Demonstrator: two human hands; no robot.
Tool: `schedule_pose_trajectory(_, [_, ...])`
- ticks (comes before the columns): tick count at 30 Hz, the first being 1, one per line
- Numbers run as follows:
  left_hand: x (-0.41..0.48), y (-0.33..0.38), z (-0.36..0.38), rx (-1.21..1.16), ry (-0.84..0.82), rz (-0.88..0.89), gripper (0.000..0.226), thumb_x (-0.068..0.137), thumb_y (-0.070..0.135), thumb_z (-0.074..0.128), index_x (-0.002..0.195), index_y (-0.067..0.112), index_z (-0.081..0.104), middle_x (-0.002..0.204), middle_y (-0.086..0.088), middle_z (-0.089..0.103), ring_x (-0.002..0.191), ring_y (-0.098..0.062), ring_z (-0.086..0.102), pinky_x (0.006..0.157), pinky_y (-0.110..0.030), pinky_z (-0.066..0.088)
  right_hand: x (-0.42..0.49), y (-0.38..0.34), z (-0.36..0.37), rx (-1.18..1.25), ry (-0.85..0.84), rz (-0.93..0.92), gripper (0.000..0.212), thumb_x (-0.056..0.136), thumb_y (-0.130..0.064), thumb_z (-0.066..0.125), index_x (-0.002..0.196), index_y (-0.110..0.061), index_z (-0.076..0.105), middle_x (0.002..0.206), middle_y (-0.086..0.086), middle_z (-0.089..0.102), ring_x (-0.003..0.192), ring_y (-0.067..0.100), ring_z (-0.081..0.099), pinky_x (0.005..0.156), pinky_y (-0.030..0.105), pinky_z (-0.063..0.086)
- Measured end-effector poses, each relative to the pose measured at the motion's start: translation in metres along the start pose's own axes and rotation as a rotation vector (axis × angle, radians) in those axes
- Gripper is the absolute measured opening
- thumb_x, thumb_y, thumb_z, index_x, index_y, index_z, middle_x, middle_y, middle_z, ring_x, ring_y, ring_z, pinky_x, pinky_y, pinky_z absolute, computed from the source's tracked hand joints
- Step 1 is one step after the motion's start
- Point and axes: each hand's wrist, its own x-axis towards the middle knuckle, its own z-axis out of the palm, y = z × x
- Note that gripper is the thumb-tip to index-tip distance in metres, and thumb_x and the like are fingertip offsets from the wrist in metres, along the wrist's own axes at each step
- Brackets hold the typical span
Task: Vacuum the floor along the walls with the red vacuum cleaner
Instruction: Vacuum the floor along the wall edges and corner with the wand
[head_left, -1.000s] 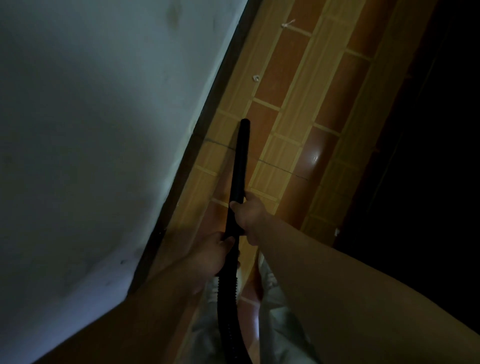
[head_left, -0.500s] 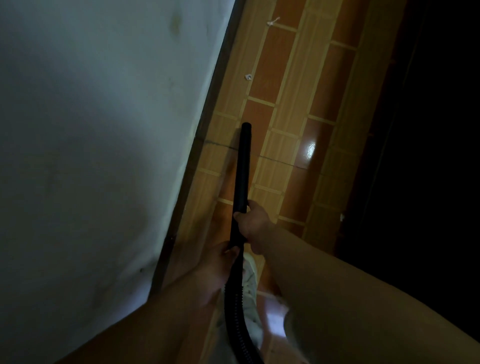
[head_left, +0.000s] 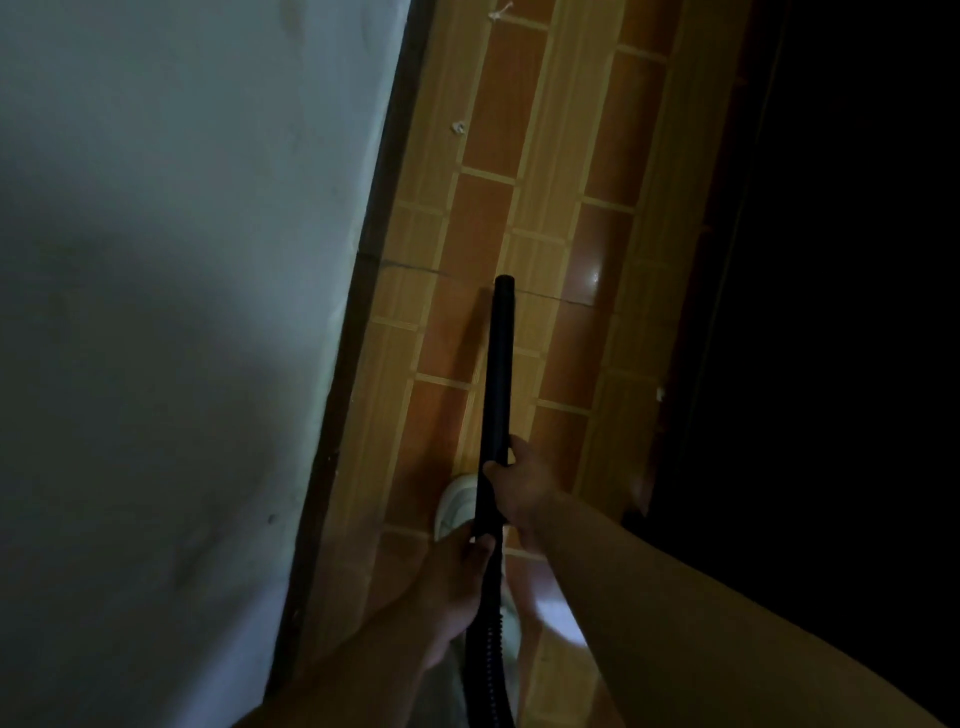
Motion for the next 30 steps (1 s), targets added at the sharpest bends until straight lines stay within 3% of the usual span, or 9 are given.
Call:
schedule_pose_trajectory(4, [0.001, 0.003, 0.002, -0.052, 0.013, 0.023, 0.025, 0.109, 0.037, 0.040, 0.127, 0.032, 0.057, 0.100, 0.010, 0.063, 0.089, -0.005, 0.061, 0.066, -0.018, 0.047, -0.008, -0.003, -0.006, 0.081, -0.003, -0.027, 0.045, 0.105, -0.008, 0.049, 0.148, -0.019, 0.044, 0.109, 0.006, 0.060, 0.098, 0.025, 0.061, 0.080, 0.036, 0.057])
schedule_pose_trajectory(8, [-0.004, 0.012, 0.003, -0.031, -0.025, 0.022, 0.020, 0.108, 0.037, 0.041, 0.120, 0.035, 0.057, 0.105, 0.006, 0.065, 0.093, -0.009, 0.063, 0.072, -0.022, 0.049, -0.017, -0.009, -0.016, 0.111, 0.020, -0.038, 0.045, 0.106, -0.007, 0.047, 0.150, -0.018, 0.043, 0.107, 0.004, 0.056, 0.101, 0.026, 0.060, 0.093, 0.039, 0.055])
schedule_pose_trajectory(12, [-0.006, 0.021, 0.003, -0.004, 0.014, 0.071, 0.020, 0.108, 0.028, 0.044, 0.120, 0.024, 0.059, 0.105, 0.000, 0.066, 0.096, -0.015, 0.064, 0.088, -0.035, 0.053, -0.027, -0.013, -0.024, 0.124, -0.009, -0.064, 0.049, 0.107, -0.011, 0.045, 0.154, -0.021, 0.037, 0.108, -0.001, 0.054, 0.100, 0.019, 0.057, 0.089, 0.030, 0.053])
schedule_pose_trajectory(16, [-0.006, 0.027, 0.008, 0.019, 0.033, 0.097, 0.028, 0.108, 0.027, 0.044, 0.131, 0.017, 0.058, 0.119, -0.009, 0.067, 0.110, -0.026, 0.065, 0.104, -0.050, 0.049, -0.029, -0.017, -0.026, 0.176, -0.015, -0.102, 0.049, 0.107, -0.013, 0.046, 0.153, -0.024, 0.038, 0.109, 0.000, 0.059, 0.097, 0.017, 0.059, 0.088, 0.029, 0.054])
schedule_pose_trajectory(20, [-0.007, 0.035, 0.017, 0.004, 0.053, 0.109, 0.027, 0.108, 0.026, 0.043, 0.126, 0.013, 0.060, 0.111, -0.018, 0.070, 0.102, -0.032, 0.069, 0.091, -0.044, 0.056, -0.036, -0.013, -0.037, 0.190, -0.027, -0.123, 0.049, 0.107, -0.018, 0.047, 0.155, -0.019, 0.035, 0.121, 0.001, 0.057, 0.098, 0.011, 0.053, 0.074, 0.014, 0.047])
schedule_pose_trajectory(22, [-0.008, 0.039, 0.023, 0.016, 0.064, 0.101, 0.026, 0.108, 0.029, 0.043, 0.119, 0.015, 0.062, 0.107, -0.017, 0.071, 0.098, -0.031, 0.070, 0.087, -0.042, 0.056, -0.036, -0.006, -0.041, 0.224, -0.036, -0.118, 0.053, 0.107, -0.021, 0.049, 0.157, -0.020, 0.031, 0.141, 0.007, 0.055, 0.104, 0.012, 0.053, 0.082, 0.020, 0.048])
schedule_pose_trajectory(25, [-0.013, 0.043, 0.036, 0.055, 0.081, 0.109, 0.024, 0.107, 0.035, 0.046, 0.114, 0.024, 0.066, 0.105, -0.006, 0.074, 0.098, -0.024, 0.071, 0.094, -0.045, 0.055, -0.044, 0.013, -0.045, 0.267, -0.009, -0.146, 0.053, 0.106, -0.024, 0.052, 0.155, -0.021, 0.035, 0.136, 0.005, 0.058, 0.103, 0.016, 0.057, 0.090, 0.028, 0.052])
schedule_pose_trajectory(28, [-0.020, 0.043, 0.052, 0.109, 0.106, 0.143, 0.024, 0.107, 0.034, 0.046, 0.112, 0.024, 0.067, 0.098, -0.005, 0.075, 0.090, -0.022, 0.072, 0.079, -0.037, 0.057, -0.060, 0.039, -0.052, 0.289, 0.038, -0.187, 0.052, 0.105, -0.027, 0.053, 0.154, -0.022, 0.038, 0.135, 0.006, 0.058, 0.103, 0.015, 0.056, 0.088, 0.027, 0.051])
schedule_pose_trajectory(30, [-0.032, 0.041, 0.063, 0.122, 0.118, 0.186, 0.026, 0.108, 0.033, 0.043, 0.109, 0.023, 0.067, 0.095, -0.006, 0.075, 0.084, -0.021, 0.072, 0.069, -0.032, 0.052, -0.072, 0.058, -0.058, 0.323, 0.053, -0.201, 0.054, 0.105, -0.032, 0.053, 0.155, -0.023, 0.037, 0.140, 0.007, 0.056, 0.110, 0.018, 0.059, 0.095, 0.031, 0.053])
